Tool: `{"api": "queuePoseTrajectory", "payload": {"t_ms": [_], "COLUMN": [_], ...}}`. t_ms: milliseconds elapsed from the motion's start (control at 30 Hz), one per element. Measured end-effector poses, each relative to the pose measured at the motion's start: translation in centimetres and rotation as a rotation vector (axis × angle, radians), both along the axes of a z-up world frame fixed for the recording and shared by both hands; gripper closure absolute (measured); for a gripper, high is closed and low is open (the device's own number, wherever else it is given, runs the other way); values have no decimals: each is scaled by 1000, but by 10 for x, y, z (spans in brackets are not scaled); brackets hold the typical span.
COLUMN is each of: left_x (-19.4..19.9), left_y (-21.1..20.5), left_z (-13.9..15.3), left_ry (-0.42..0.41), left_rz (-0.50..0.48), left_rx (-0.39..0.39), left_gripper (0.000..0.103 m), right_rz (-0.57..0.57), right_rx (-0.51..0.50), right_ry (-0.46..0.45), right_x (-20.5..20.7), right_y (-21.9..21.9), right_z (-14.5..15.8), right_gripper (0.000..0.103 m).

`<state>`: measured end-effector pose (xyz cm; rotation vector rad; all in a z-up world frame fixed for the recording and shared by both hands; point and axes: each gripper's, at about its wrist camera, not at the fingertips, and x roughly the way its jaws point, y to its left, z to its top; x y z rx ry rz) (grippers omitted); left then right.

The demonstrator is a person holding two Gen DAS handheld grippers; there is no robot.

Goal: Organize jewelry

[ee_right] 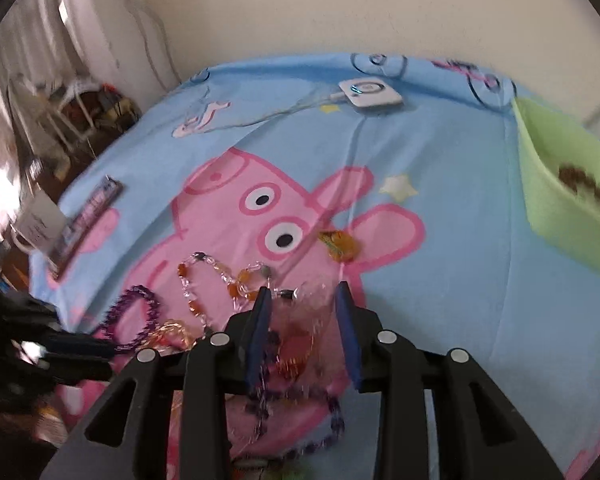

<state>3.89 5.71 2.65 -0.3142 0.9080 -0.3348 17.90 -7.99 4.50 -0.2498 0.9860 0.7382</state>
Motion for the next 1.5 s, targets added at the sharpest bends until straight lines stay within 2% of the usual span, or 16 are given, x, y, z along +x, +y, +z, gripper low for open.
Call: {"api": "queuePoseTrajectory", "payload": {"t_ms": [133,233,267,300,333,367,400,500,667,733,833,867,933,1133,1333,1500], "left_x": [-4,1,2,4,8,11,14,22,44,55,75,80,90,106,153,202], "left_y": [11,14,14,14,11,9,7,-8,-48,-63,-78,-78,-78,-84,-101,-122], "left_z": [9,12,14,16,21,24,28,42,65,71,76,77,90,146,194,220], "left_ry": [-29,-25,-29,-37,-54,-67,-84,-136,-230,-263,-257,-242,-247,-310,-324,-322], "left_rz": [26,46,48,51,61,66,71,48,-33,-64,-112,-121,-134,-127,-113,-111], "left_rx": [-11,-6,-5,2,16,22,25,23,103,150,186,182,138,113,89,47], "left_gripper": [94,92,83,69,61,45,34,30,30,32,75,97,98,98,98,98], "right_rz": [30,-1,-10,-14,-16,-16,-14,-7,0,1,-2,-8,-22,-62,-135,-219], "right_rx": [21,139,193,232,254,281,296,329,386,404,430,439,447,458,465,464], "right_ry": [37,112,113,106,96,73,49,-14,-119,-159,-224,-251,-293,-385,-406,-409], "right_x": [4,11,11,9,6,3,-1,-12,-29,-36,-40,-40,-40,-28,3,40], "right_y": [10,3,-2,-5,-7,-11,-14,-19,-30,-33,-40,-45,-53,-83,-113,-143], "right_z": [0,13,25,37,46,61,73,105,153,170,199,210,228,260,270,270], "right_gripper": [103,103,103,103,103,103,103,103,103,103,103,103,103,103,103,103]}}
